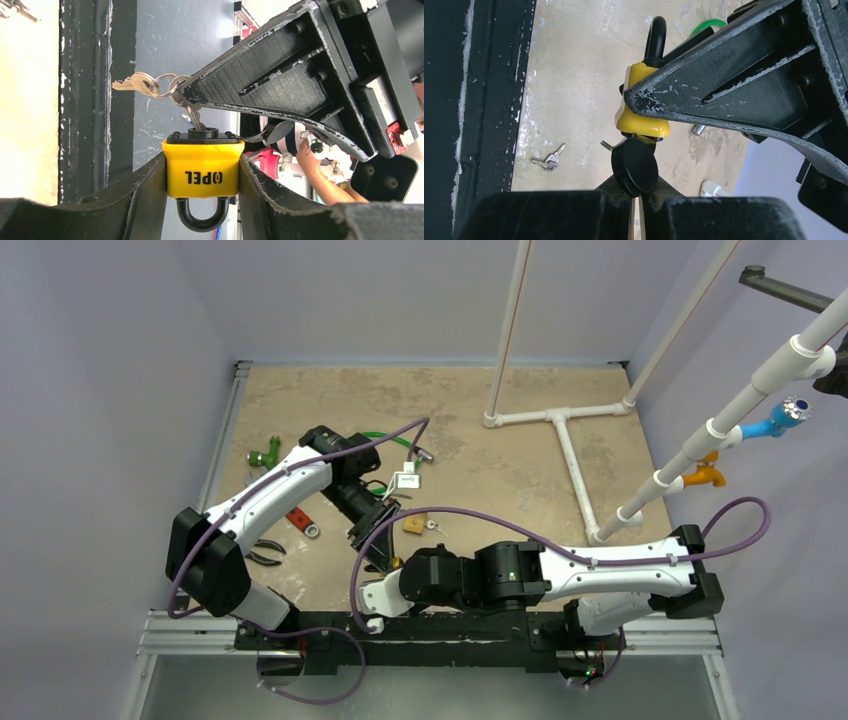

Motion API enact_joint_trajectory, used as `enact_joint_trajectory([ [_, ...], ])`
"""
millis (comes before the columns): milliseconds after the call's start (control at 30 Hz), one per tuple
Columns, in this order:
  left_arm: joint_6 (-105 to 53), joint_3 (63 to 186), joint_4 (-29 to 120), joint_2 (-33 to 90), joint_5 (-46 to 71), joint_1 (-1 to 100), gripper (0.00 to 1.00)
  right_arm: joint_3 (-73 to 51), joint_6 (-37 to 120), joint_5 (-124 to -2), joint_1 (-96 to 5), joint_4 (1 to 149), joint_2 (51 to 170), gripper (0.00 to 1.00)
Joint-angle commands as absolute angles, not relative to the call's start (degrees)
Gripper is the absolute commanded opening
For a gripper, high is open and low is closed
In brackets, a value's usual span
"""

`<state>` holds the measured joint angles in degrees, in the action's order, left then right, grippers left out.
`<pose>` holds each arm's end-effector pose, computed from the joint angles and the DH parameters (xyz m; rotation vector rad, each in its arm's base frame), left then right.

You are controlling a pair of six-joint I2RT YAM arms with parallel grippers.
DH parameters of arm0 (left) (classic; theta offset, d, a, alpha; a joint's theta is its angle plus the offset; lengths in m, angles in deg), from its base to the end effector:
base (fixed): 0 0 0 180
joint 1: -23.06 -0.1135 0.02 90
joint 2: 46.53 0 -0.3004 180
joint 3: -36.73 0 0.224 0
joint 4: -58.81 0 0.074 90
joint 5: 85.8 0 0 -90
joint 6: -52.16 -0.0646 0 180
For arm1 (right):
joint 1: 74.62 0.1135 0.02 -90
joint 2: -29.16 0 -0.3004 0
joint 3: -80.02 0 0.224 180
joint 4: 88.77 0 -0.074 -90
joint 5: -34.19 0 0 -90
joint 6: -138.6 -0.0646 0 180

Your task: Unlock with the key

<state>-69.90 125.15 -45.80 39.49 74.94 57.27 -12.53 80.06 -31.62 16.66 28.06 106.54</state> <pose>0.1334 -0.1645 0.3294 -1.1594 -2.1096 1.6988 0.0207 0.2600 0.3665 -1.9348 1.2725 0.0131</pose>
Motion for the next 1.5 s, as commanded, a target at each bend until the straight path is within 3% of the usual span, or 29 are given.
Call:
enact_joint_trajectory([
  [0,-64.06,127.35,-53.63,39.15,80.92,57.69,0.0,-15.76,79.38,-30.79,17.51,32.8,107.62,0.0],
  [1000,-60.47,129.83,-50.76,42.69,75.78,58.03,0.0,-17.28,79.93,-33.83,18.93,37.1,105.71,0.0],
  [1267,-70.13,134.56,-59.3,43.27,81.42,57.93,0.0,-11.38,77.03,-35.34,18.92,41.41,103.71,0.0],
  [1467,-75.16,130.26,-59.44,38.73,86.08,57.03,0.0,-7.23,74.41,-32.4,18.83,43.33,98.67,0.0],
])
